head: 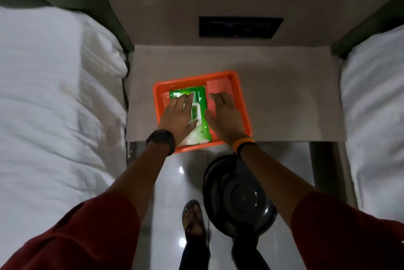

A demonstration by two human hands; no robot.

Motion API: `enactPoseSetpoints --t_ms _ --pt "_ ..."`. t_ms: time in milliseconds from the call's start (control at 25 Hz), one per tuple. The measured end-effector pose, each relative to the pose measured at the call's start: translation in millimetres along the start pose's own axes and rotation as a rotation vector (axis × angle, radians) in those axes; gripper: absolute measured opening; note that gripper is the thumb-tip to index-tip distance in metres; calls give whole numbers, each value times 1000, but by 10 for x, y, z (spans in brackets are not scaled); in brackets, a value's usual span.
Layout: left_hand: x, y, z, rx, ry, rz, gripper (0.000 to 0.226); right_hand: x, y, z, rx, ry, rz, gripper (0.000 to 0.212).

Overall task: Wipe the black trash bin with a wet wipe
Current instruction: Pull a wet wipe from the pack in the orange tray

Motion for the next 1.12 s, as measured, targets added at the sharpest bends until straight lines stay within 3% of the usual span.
enactPoseSetpoints --t_ms 160,320,520,720,800,920,1120 --pt "-282 -688 221 31 50 249 94 -141 -692 -197 -126 -111 -87 14" --pt "-455 -774 260 119 80 206 91 -140 -853 -311 -316 -278 -262 21" --pt "-487 -723 260 168 51 248 101 -139 -910 -309 -372 -298 -212 34" --pt "-378 -574 356 663 140 215 79 -171 -884 -271 -261 -186 -161 48" --pt "-294 -541 435 797 195 175 88 -225 -932 -235 -122 -158 -136 52" --pt "-220 -543 507 871 240 178 104 -295 -990 -224 -76 -150 -163 46" --pt "-173 -593 494 888 277 173 97 -282 -903 -294 -122 -237 -320 19"
Point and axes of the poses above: each hand's wrist, its own x-axis away from the middle knuckle, its own y-axis out of the back of the hand, z = x × y, the point moved 8 cm from there along -x, towards the middle knuckle, and after that the axes turned 12 degrees about y, right-handed, at the moved point
